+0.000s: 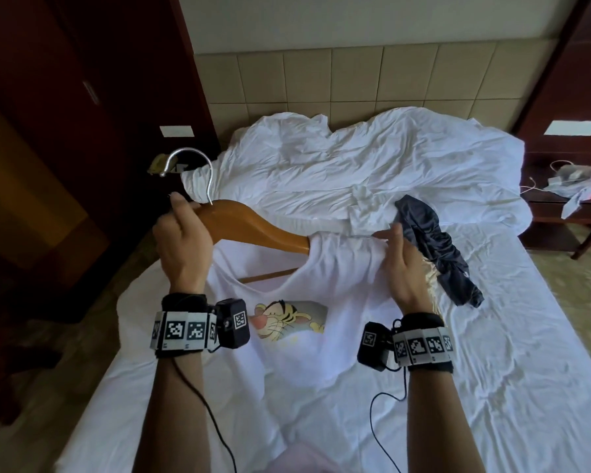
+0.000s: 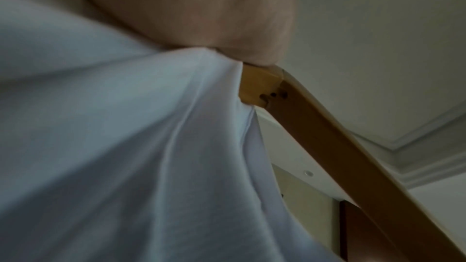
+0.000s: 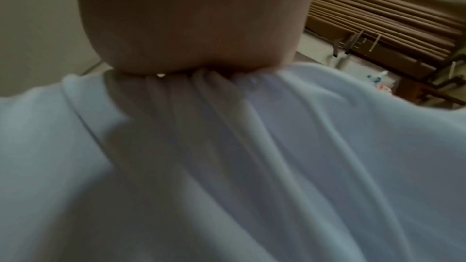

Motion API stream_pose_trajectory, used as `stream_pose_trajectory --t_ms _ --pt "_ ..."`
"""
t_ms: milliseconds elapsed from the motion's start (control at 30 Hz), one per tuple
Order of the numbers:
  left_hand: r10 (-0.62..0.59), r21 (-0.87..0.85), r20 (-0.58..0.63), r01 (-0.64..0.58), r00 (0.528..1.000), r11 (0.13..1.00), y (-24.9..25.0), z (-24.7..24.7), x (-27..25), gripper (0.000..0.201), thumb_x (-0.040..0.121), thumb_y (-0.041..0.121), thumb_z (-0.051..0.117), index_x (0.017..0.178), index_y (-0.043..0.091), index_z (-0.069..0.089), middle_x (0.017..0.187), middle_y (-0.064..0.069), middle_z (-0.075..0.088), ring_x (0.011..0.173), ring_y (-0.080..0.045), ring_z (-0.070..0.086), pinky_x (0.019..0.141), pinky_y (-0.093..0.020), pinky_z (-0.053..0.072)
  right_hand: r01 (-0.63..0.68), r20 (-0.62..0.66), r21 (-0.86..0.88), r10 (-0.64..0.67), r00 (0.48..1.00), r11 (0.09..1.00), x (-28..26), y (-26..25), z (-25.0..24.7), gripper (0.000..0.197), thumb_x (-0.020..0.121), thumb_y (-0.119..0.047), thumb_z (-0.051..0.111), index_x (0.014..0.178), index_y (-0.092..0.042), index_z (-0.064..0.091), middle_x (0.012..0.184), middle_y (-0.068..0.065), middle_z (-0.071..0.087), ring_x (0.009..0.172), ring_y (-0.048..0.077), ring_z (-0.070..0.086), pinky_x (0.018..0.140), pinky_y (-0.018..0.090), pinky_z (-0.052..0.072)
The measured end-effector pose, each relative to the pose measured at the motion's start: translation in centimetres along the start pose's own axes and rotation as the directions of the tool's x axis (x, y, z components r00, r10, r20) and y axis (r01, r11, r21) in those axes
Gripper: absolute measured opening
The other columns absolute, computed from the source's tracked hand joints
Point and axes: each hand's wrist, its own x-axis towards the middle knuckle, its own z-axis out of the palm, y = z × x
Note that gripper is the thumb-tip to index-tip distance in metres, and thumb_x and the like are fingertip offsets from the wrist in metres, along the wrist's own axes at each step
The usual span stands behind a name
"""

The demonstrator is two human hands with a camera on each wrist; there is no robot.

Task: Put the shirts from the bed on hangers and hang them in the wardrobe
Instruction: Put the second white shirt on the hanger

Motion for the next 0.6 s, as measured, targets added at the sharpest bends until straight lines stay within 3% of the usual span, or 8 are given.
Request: stream_pose_trajectory --t_ms 67,133,167,233,300,433,600 --pt "-0.037 -0.042 -0.014 0.037 0.999 0.998 -0.2 -0.3 0.2 0.059 0.102 0.053 0.028 0.071 0.014 0.06 0.056 0.008 0.056 0.062 -0.025 0.06 0.067 -0.038 0.049 -0.064 -0.053 0.046 0.067 0.996 0.997 -0.2 0.0 -0.2 0.067 0.114 -0.049 0.028 0.108 0.0 0.074 0.11 0.017 0.074 0.106 0.022 0.067 0.093 0.034 0.05" --pt "-0.064 -0.085 -0.017 0.062 0.998 0.994 0.0 -0.5 0.2 0.056 0.101 0.054 0.029 0.07 0.019 0.06 0.06 0.0 0.056 0.062 -0.027 0.058 0.065 -0.04 0.049 -0.095 -0.098 0.034 0.098 0.99 0.995 -0.3 0.1 -0.3 0.068 0.115 -0.045 0.032 0.087 0.007 0.066 0.086 0.019 0.071 0.078 0.014 0.062 0.075 0.035 0.045" --pt "-0.073 -0.1 -0.023 0.07 0.997 0.993 0.2 -0.6 0.1 0.053 0.101 0.053 0.03 0.07 0.022 0.06 0.062 -0.003 0.055 0.063 -0.027 0.057 0.064 -0.041 0.048 -0.113 -0.122 0.008 0.113 0.986 0.994 -0.3 0.2 -0.4 0.067 0.114 -0.044 0.034 0.072 0.002 0.056 0.07 0.014 0.063 0.063 0.011 0.053 0.066 0.037 0.04" --pt "-0.084 -0.096 -0.042 0.08 0.996 0.992 0.4 -0.8 0.1 0.051 0.102 0.051 0.031 0.071 0.025 0.061 0.064 -0.001 0.056 0.065 -0.027 0.057 0.065 -0.044 0.051 -0.176 -0.135 -0.102 0.161 0.978 0.979 0.0 0.9 -0.7 0.064 0.114 -0.041 0.036 0.059 -0.009 0.043 0.061 0.008 0.053 0.059 0.018 0.049 0.062 0.04 0.037" --pt "-0.082 -0.079 -0.04 0.079 0.996 0.994 0.5 -0.9 0.1 0.05 0.103 0.051 0.031 0.073 0.025 0.063 0.064 0.0 0.058 0.066 -0.027 0.06 0.067 -0.049 0.055 -0.232 -0.08 -0.26 0.218 0.973 0.937 0.4 2.3 -1.1 0.058 0.113 -0.036 0.037 0.06 -0.014 0.043 0.065 0.01 0.055 0.071 0.033 0.054 0.07 0.039 0.039" --pt "-0.029 -0.058 0.003 0.029 1.0 0.998 0.5 -0.7 -0.2 0.054 0.105 0.047 0.029 0.066 0.022 0.057 0.06 -0.001 0.053 0.06 -0.024 0.054 0.065 -0.038 0.047 -0.174 -0.02 -0.37 0.179 0.984 0.913 0.8 3.7 -1.5 0.047 0.113 -0.023 0.04 0.07 -0.007 0.041 0.07 0.014 0.052 0.084 0.043 0.062 0.069 0.039 0.032" --pt "-0.005 -0.006 0.023 0.006 1.0 1.0 0.3 0.1 -1.0 0.05 0.106 0.047 0.028 0.068 0.031 0.056 0.064 -0.002 0.06 0.067 -0.025 0.062 0.073 -0.042 0.053 -0.009 -0.165 -0.224 -0.029 0.986 0.974 1.0 -0.3 -1.6 0.034 0.113 -0.022 0.043 0.086 -0.007 0.057 0.078 0.006 0.063 0.073 0.025 0.056 0.065 0.032 0.031"
